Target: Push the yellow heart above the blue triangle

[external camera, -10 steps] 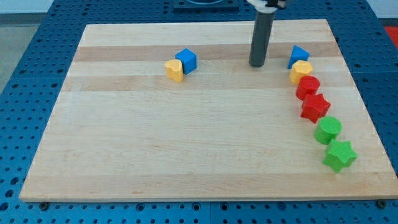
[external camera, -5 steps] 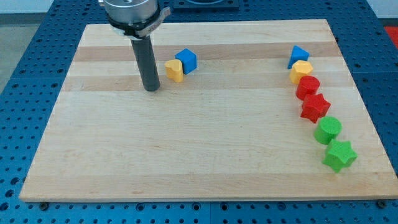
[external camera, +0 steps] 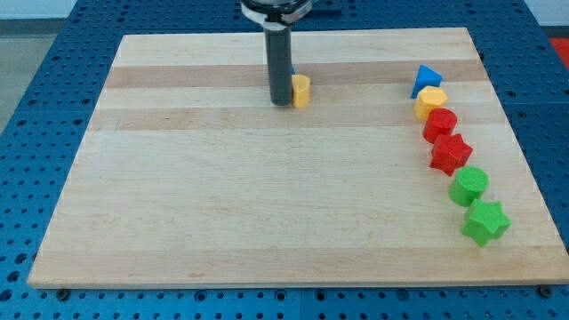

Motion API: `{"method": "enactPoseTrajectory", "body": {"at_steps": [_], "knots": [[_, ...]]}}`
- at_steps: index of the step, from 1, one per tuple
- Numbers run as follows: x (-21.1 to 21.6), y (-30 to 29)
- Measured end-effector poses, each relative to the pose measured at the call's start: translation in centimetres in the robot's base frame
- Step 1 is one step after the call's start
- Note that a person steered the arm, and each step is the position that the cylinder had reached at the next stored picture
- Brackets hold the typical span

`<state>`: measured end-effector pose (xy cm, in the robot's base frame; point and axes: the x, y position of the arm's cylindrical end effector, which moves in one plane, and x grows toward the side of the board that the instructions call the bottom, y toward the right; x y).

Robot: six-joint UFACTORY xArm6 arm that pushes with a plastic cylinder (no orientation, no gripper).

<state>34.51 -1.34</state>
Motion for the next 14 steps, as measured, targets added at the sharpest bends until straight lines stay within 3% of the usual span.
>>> {"method": "enactPoseTrajectory", "body": {"at_steps": [6,11,14], "knots": [[-5.0,14.5],[-6.6,16.5],[-9.7,15.3]]}}
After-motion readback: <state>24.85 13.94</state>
